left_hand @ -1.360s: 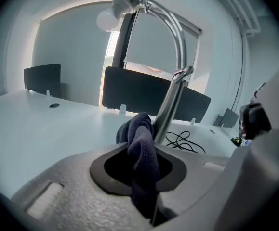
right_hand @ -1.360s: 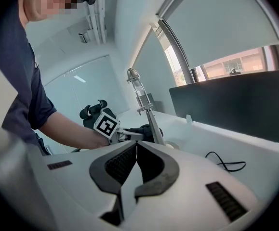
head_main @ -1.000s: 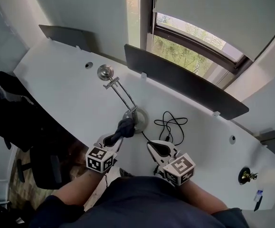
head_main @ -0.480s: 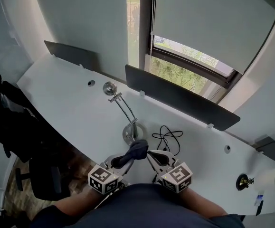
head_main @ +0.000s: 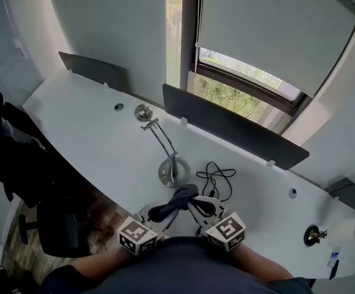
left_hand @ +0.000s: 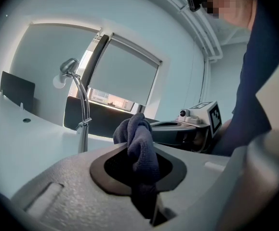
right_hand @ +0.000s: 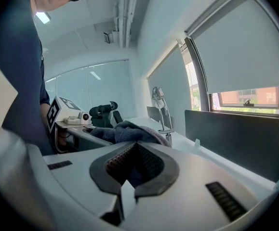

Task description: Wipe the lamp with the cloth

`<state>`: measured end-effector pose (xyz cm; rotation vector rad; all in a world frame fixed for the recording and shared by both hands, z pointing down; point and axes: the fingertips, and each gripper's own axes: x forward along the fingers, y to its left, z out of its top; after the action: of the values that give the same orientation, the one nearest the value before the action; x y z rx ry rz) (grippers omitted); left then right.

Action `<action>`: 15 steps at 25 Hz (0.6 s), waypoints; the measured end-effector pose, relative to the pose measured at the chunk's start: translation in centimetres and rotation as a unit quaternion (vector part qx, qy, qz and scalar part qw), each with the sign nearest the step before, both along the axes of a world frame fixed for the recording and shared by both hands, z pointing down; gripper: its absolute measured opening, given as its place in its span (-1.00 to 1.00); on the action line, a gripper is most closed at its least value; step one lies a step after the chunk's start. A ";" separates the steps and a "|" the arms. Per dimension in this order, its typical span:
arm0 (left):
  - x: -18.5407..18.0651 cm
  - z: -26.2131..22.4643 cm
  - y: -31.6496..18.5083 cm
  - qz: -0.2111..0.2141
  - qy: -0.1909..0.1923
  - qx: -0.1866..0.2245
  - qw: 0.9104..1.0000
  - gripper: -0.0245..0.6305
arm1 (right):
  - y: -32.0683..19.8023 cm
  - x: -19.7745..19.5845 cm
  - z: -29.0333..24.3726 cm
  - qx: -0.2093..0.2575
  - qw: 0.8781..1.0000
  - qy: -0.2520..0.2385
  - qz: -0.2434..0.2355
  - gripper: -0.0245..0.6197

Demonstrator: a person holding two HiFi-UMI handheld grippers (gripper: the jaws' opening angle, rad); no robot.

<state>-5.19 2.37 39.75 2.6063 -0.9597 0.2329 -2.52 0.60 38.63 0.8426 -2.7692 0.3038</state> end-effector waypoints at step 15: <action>0.2 -0.4 0.6 -0.002 -0.005 0.014 1.000 -0.73 | 0.7 0.0 0.1 -0.004 1.000 -0.006 -0.008 -0.90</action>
<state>-4.99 2.93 39.38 2.6300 -0.9790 0.2329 -2.51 1.28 38.70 0.8198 -2.7823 0.3189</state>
